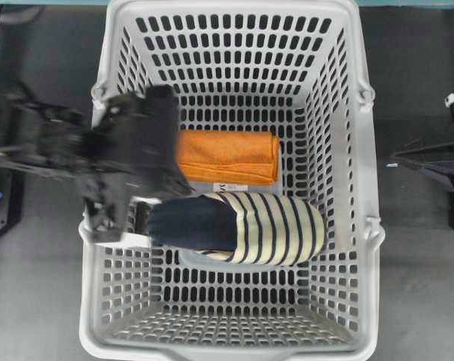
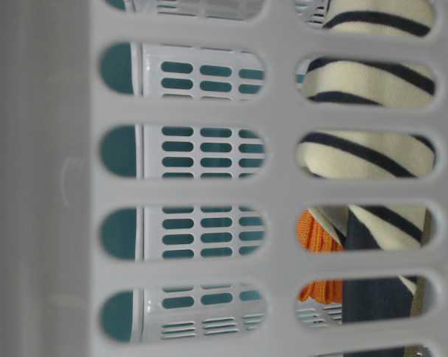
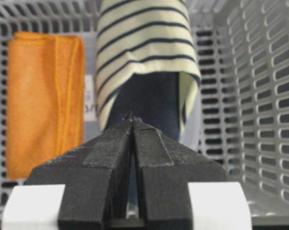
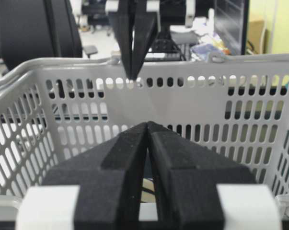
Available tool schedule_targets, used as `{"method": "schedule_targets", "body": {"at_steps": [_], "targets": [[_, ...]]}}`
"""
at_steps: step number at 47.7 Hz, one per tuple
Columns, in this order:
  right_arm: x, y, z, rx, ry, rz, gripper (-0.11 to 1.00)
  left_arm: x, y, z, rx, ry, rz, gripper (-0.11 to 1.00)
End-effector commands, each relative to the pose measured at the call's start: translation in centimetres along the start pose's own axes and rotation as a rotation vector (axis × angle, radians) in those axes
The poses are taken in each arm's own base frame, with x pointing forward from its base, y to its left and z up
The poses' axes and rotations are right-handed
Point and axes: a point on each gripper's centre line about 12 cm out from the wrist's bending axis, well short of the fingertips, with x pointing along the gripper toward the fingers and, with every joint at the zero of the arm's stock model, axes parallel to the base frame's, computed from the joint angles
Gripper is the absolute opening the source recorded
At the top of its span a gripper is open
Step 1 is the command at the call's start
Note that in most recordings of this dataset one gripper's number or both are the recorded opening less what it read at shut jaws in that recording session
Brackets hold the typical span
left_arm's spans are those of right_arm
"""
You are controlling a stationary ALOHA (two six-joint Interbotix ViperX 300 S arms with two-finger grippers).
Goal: Pick up the slipper from the shopping basket with the left arm.
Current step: 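Move the left gripper over the basket toward the striped slipper, then lower the open left gripper around the slipper's striped heel and close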
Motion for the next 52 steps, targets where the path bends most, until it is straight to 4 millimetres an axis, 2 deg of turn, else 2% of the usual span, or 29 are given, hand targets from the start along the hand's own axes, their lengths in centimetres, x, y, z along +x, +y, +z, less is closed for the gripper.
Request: {"method": "schedule_targets", "body": {"at_steps": [1,6,8,10,18,21,23,25,32,52], "targets": [[0.1,0.1,0.3,0.005,-0.009,0.002,-0.01,1.0,-0.2,2.0,0.002,0.04,0.003,0.0],[0.1,0.1,0.3,0.005,-0.008,0.004,-0.01,3.1,-0.2,2.5,0.009,0.127,0.009,0.02],[0.1,0.1,0.2,0.005,-0.008,0.004,-0.01,3.6,-0.3,2.7,0.012,0.144,0.009,0.06],[0.1,0.1,0.2,0.005,-0.008,0.007,-0.01,4.3,-0.3,2.9,0.012,0.154,0.01,0.15],[0.1,0.1,0.2,0.005,-0.008,0.007,-0.01,6.9,-1.4,3.3,0.025,0.199,-0.003,0.68],[0.1,0.2,0.2,0.003,-0.008,0.007,-0.01,8.1,-2.0,3.3,0.045,0.217,-0.012,0.82],[0.1,0.1,0.2,0.005,-0.008,0.007,-0.01,8.8,-2.4,3.2,0.05,0.229,-0.016,0.88],[0.1,0.1,0.2,0.005,-0.008,0.007,-0.01,9.5,-2.5,3.0,0.053,0.241,-0.017,0.91],[0.1,0.1,0.1,0.005,-0.004,0.007,-0.01,11.7,-2.8,2.0,0.046,0.287,-0.015,0.9],[0.0,0.1,-0.4,0.005,0.008,0.007,-0.01,16.1,-2.7,-1.4,0.037,0.384,-0.007,0.9]]}}
